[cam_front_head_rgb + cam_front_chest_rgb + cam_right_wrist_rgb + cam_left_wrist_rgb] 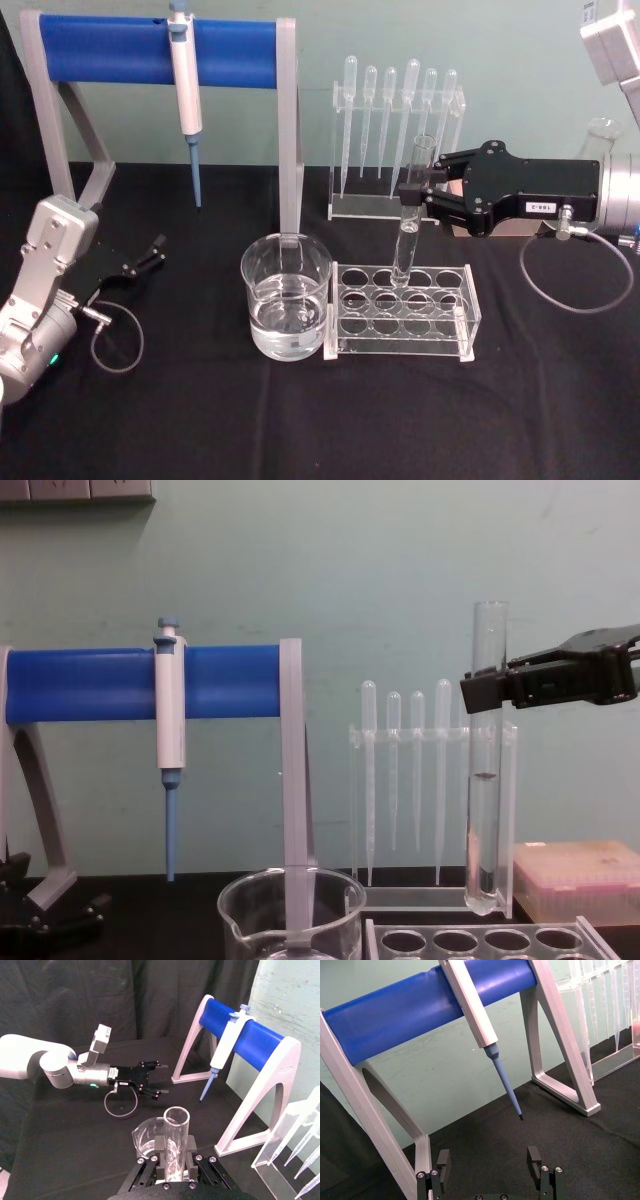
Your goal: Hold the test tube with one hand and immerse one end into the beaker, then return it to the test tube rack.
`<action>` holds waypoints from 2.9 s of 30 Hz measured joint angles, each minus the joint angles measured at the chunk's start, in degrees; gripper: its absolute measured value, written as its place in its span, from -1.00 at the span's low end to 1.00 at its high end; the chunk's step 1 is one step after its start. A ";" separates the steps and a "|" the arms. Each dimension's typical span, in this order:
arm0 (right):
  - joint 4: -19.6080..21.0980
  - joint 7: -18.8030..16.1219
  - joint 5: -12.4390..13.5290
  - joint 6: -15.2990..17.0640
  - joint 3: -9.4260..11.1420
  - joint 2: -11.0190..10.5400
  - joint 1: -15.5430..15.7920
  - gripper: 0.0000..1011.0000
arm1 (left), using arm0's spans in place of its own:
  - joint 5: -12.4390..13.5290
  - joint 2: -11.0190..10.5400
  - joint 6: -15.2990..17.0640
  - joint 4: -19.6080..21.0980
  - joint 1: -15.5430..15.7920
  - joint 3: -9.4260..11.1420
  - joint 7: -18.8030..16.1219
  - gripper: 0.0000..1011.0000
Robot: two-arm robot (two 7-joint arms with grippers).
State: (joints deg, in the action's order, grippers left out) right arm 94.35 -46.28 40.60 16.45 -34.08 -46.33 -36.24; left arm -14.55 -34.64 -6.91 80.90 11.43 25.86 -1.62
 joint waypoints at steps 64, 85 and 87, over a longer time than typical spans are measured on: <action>0.00 0.00 0.00 0.00 0.00 0.00 0.00 -0.51 | 0.00 0.00 0.00 0.00 0.00 0.00 0.00 0.98; 0.00 0.00 0.00 0.00 0.00 0.00 0.00 -0.51 | 0.00 0.00 0.00 0.00 0.00 0.00 0.00 0.98; 0.00 0.00 0.00 0.00 0.00 0.00 0.00 -0.51 | 0.00 0.00 0.00 0.00 0.00 0.00 0.00 0.98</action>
State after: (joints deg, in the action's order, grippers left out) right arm 94.35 -46.28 40.60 16.45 -34.08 -46.33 -36.24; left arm -14.55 -34.65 -6.90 80.90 11.43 25.86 -1.62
